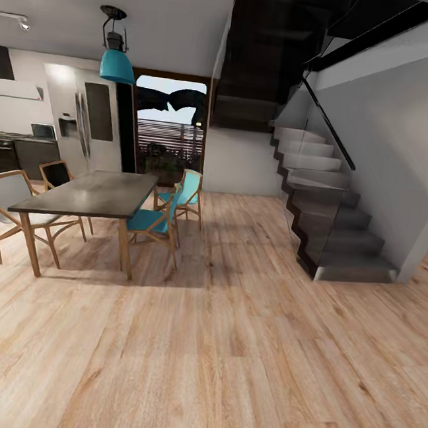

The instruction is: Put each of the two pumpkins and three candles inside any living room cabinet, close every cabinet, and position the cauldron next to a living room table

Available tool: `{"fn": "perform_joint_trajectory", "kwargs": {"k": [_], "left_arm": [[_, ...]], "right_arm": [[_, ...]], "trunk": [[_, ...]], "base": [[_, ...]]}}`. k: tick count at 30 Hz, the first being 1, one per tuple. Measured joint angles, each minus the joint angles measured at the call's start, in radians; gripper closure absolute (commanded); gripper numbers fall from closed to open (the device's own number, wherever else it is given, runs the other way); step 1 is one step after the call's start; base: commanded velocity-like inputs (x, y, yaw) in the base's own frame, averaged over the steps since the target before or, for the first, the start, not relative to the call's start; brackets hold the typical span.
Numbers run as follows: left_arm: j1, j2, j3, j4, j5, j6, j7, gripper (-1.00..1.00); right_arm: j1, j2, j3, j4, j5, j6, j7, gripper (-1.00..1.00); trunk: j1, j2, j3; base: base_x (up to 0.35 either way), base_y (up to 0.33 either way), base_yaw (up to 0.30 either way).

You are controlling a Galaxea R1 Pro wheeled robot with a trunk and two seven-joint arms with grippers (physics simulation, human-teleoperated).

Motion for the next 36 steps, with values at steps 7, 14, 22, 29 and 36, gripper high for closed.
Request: {"fn": "perform_joint_trajectory", "kwargs": {"k": [7, 14, 22, 29, 36], "left_arm": [[0.004, 0.004, 0.001, -0.018, 0.000, -0.020, -0.002, -1.00], [0.004, -0.001, -0.002, -0.024, 0.002, -0.060, -0.001, -1.00], [0.004, -0.003, 0.000, -0.025, 0.003, -0.105, -0.001, -1.00], [0.004, -0.003, 0.000, -0.024, 0.003, -0.120, -0.001, -1.00], [0.004, -0.003, 0.000, -0.024, 0.003, -0.121, -0.001, -1.00]], "right_arm": [[-0.021, 0.001, -0.006, -0.002, -0.010, 0.001, -0.005, -1.00], [-0.025, 0.001, -0.006, -0.003, -0.046, -0.034, -0.006, -1.00], [-0.026, 0.004, -0.005, -0.002, -0.083, -0.078, -0.008, -1.00], [-0.026, 0.006, -0.005, -0.001, -0.082, -0.096, -0.008, -1.00], [-0.026, 0.019, -0.006, -0.002, -0.084, -0.099, -0.008, -1.00]], "trunk": [[0.000, 0.000, 0.000], [0.000, 0.000, 0.000], [0.000, 0.000, 0.000], [0.000, 0.000, 0.000], [0.000, 0.000, 0.000]], "base": [[0.192, -0.090, 0.000], [0.010, -0.005, 0.000], [0.000, 0.000, 0.000], [0.000, 0.000, 0.000], [0.000, 0.000, 0.003]]}}
